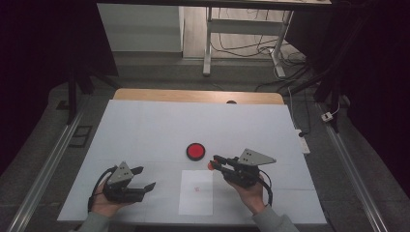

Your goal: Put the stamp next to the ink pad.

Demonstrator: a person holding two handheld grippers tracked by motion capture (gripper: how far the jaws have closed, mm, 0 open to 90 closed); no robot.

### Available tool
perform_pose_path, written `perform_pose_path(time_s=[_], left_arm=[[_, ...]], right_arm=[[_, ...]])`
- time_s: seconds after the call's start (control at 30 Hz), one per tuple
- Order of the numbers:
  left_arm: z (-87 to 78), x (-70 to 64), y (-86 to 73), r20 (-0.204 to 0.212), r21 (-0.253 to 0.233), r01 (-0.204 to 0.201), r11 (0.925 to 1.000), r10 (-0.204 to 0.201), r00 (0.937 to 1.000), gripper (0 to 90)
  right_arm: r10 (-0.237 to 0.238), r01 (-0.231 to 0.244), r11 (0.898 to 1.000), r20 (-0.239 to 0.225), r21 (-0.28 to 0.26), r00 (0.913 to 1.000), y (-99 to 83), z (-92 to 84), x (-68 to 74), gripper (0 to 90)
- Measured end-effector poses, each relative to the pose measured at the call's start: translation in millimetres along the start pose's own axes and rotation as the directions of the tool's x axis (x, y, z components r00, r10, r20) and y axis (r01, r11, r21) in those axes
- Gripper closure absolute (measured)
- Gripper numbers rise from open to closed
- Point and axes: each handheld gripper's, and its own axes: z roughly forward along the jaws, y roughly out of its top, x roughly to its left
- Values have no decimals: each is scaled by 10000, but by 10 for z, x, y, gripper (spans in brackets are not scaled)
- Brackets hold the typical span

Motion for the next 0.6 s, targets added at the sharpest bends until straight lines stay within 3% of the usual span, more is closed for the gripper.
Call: perform_pose_path(time_s=[0.37,0.6], left_arm=[[9,20,-11,46,58,19,10000,-19,10000,265],[8,20,-13,81,99,21,9999,-22,10000,265]], right_arm=[[-23,9,9997,543,261,9985,-11,52,-131,732],[4,-77,9979,1121,644,9937,-47,131,-264,732]])
